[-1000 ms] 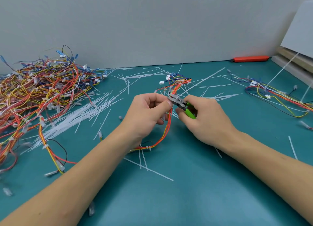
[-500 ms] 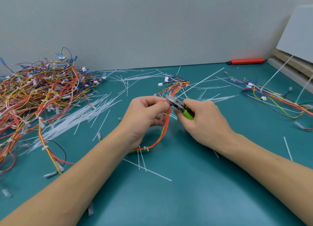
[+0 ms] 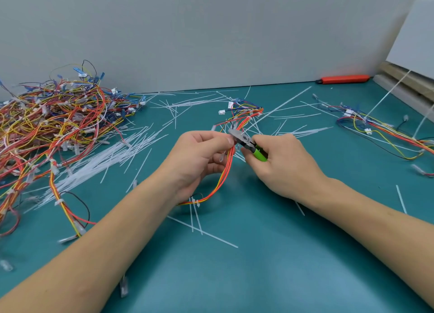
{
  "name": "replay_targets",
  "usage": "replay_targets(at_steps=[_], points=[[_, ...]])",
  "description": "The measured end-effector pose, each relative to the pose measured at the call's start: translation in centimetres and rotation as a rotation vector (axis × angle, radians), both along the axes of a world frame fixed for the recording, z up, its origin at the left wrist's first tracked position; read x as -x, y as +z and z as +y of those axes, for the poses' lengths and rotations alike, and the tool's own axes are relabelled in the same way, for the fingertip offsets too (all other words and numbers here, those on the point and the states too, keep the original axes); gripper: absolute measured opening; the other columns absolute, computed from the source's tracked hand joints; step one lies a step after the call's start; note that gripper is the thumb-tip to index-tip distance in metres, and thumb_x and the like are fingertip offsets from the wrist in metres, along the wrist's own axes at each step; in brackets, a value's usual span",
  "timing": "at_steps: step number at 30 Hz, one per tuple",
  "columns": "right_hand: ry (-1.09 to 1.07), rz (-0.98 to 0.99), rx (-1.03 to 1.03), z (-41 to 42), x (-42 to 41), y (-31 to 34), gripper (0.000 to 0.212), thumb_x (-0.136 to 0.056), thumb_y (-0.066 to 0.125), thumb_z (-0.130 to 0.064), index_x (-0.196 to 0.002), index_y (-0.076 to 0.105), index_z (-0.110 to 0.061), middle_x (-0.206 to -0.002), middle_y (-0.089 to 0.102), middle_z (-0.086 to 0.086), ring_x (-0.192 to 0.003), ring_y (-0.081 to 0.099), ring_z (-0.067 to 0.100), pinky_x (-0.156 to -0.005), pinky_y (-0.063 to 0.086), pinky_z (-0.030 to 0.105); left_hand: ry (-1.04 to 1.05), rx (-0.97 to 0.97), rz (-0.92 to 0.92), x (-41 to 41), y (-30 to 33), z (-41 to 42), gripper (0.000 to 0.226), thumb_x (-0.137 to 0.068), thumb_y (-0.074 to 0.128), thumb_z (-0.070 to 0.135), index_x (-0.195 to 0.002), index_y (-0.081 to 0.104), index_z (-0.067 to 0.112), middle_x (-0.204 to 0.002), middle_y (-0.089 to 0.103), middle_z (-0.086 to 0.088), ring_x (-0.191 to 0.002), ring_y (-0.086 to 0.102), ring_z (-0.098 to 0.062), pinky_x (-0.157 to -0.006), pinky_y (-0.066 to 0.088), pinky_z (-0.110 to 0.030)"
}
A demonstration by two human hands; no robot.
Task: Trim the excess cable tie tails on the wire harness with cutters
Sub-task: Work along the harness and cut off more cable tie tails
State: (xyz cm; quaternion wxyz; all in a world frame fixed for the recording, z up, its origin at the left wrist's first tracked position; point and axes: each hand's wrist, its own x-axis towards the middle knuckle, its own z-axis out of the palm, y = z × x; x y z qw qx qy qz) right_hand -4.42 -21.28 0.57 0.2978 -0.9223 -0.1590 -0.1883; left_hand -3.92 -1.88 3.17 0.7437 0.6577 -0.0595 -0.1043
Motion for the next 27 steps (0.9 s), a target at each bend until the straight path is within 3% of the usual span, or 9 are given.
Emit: replay_targets(at_steps=[9,12,16,20,27], points=[[0.002,-0.023,-0.015,-0.15,0.17,-0.13,0.036,-0.096,0.063,-0.040,-0.073,0.049,-0.017,-0.055,0.046,-0.001,-0.059,0.046,0.026,-0.054,0.041,0.038,0.018,-0.040,0.012,0.15,-0.11,-0.36,0.010,-0.094,0.065,0.010,-0.096,0.073,0.004,-0.082,0.055,-0.010,-0.051,0.045,-0.009,-0.050,0.046,-0.020],[0.026,-0.029,-0.012,-0.09,0.04,0.03,0.024,-0.095,0.066,-0.038,-0.080,0.057,-0.021,-0.060,0.051,-0.004,-0.063,0.051,0.017,-0.058,0.044,0.037,0.033,-0.068,0.000,0.14,-0.18,-0.22,0.008,-0.093,0.066,0.009,-0.091,0.074,0.006,-0.083,0.055,-0.012,-0.052,0.048,-0.009,-0.050,0.046,-0.020],[0.042,0.004,-0.028,-0.12,-0.18,0.02,0.020,-0.095,0.067,-0.037,-0.083,0.059,-0.023,-0.061,0.052,-0.005,-0.063,0.052,0.017,-0.060,0.045,0.038,0.048,-0.106,-0.036,0.04,-0.16,-0.17,0.007,-0.081,0.072,0.016,-0.083,0.075,0.009,-0.078,0.059,-0.011,-0.054,0.051,-0.012,-0.053,0.049,-0.022],[0.022,0.029,-0.021,-0.18,-0.14,-0.15,0.031,-0.096,0.064,-0.041,-0.076,0.052,-0.020,-0.056,0.047,-0.002,-0.059,0.046,0.020,-0.056,0.040,0.036,0.077,-0.153,-0.092,0.05,-0.04,-0.31,0.007,-0.074,0.072,0.021,-0.073,0.075,0.015,-0.072,0.059,-0.012,-0.054,0.053,-0.014,-0.057,0.049,-0.027],[0.010,0.022,-0.010,-0.10,0.10,0.13,0.045,-0.098,0.061,-0.039,-0.067,0.039,-0.015,-0.053,0.040,0.002,-0.058,0.041,0.029,-0.051,0.037,0.040,0.096,-0.156,-0.124,0.36,0.24,-0.54,0.003,-0.076,0.074,0.019,-0.073,0.075,0.017,-0.069,0.066,-0.006,-0.055,0.055,-0.013,-0.054,0.049,-0.025]])
